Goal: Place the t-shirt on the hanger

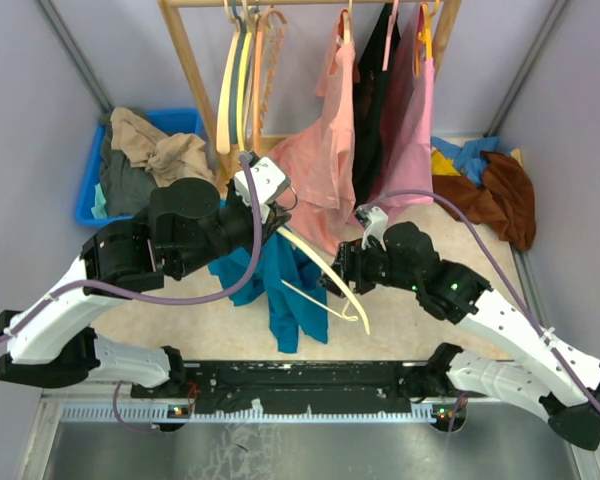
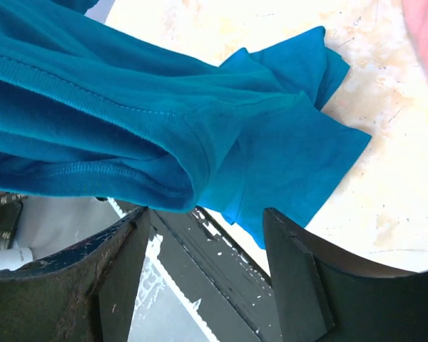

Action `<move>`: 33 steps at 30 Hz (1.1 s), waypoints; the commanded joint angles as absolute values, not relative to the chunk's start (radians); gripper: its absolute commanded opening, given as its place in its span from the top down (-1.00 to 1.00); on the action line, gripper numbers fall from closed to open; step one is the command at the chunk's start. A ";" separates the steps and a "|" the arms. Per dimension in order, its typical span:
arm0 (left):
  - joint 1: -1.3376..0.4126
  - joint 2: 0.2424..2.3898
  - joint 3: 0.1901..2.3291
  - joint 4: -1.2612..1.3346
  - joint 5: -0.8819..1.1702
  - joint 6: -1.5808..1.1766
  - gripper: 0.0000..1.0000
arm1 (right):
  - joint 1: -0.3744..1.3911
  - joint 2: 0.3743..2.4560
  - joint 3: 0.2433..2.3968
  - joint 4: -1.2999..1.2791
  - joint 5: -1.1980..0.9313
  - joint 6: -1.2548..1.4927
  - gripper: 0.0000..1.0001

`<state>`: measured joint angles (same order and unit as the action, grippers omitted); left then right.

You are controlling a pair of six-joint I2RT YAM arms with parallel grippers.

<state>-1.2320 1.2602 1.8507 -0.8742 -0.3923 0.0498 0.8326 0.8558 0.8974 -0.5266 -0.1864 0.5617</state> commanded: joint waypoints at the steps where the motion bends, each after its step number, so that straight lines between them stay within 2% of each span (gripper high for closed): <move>1: -1.230 1.236 1.857 -0.794 -0.381 0.053 1.00 | 0.827 0.864 0.870 -0.361 -0.209 0.569 -0.29; 5: -1.229 1.244 1.859 -0.795 -0.382 0.044 1.00 | 0.827 0.890 0.839 -0.291 -0.206 0.583 -0.27; 8: -1.229 1.236 1.851 -0.793 -0.388 0.039 1.00 | 0.826 0.909 0.825 -0.260 -0.200 0.590 -0.16; 9: -1.229 1.233 1.846 -0.792 -0.391 0.038 1.00 | 0.827 0.914 0.822 -0.253 -0.198 0.592 -0.07; 12: -1.229 1.217 1.828 -0.783 -0.402 0.034 1.00 | 0.827 0.922 0.813 -0.248 -0.186 0.598 0.39; 14: -1.229 1.203 1.805 -0.782 -0.421 0.034 1.00 | 0.827 0.912 0.809 -0.253 -0.175 0.603 0.61; 19: -1.230 1.186 1.751 -0.746 -0.487 0.035 1.00 | 0.827 0.855 0.795 -0.289 -0.153 0.612 1.00; 33: -1.229 1.142 1.598 -0.530 -0.689 0.152 1.00 | 0.827 0.702 0.781 -0.389 -0.152 0.651 1.00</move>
